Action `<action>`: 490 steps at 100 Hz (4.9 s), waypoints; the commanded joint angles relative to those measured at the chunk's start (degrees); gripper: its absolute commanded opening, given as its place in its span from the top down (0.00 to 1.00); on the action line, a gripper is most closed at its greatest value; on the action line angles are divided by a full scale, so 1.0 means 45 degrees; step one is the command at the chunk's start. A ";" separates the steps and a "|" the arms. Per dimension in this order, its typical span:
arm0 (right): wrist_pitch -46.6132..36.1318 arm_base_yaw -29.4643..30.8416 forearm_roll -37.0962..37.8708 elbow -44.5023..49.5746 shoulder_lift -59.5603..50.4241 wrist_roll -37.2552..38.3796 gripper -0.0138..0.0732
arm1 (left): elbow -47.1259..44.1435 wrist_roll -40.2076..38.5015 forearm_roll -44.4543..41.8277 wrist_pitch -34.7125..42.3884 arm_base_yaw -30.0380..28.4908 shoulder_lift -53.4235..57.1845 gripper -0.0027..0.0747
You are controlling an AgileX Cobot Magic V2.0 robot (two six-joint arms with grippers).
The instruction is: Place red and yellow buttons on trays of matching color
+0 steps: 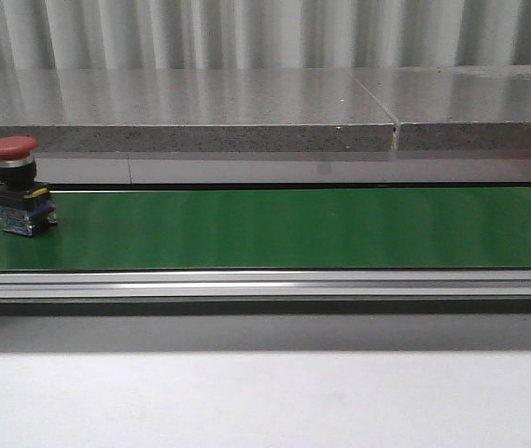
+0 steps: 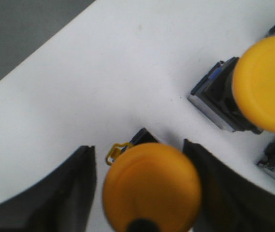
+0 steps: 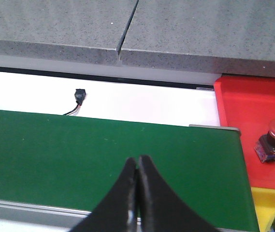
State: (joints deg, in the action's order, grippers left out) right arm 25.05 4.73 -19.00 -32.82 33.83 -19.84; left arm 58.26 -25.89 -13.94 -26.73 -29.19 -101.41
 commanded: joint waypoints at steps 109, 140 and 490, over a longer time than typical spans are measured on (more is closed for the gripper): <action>-0.0800 0.0016 -0.0174 -0.0317 -0.0064 -0.0055 0.92 | 0.0578 0.1624 0.0044 -0.1746 0.5679 0.4202 0.99; -0.0800 0.0016 -0.0174 -0.0317 -0.0064 -0.0055 0.92 | 0.0578 0.1700 0.0317 -0.1776 0.6041 0.3345 0.99; 0.0160 -0.1505 -0.1522 -0.2370 0.4207 -0.1411 0.14 | -0.6523 0.4644 0.2237 0.0884 0.8363 1.6762 0.99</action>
State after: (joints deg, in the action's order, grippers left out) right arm 28.57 0.50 -24.37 -39.79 48.40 -23.10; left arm 27.39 -4.92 -4.06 -27.54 8.03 -25.80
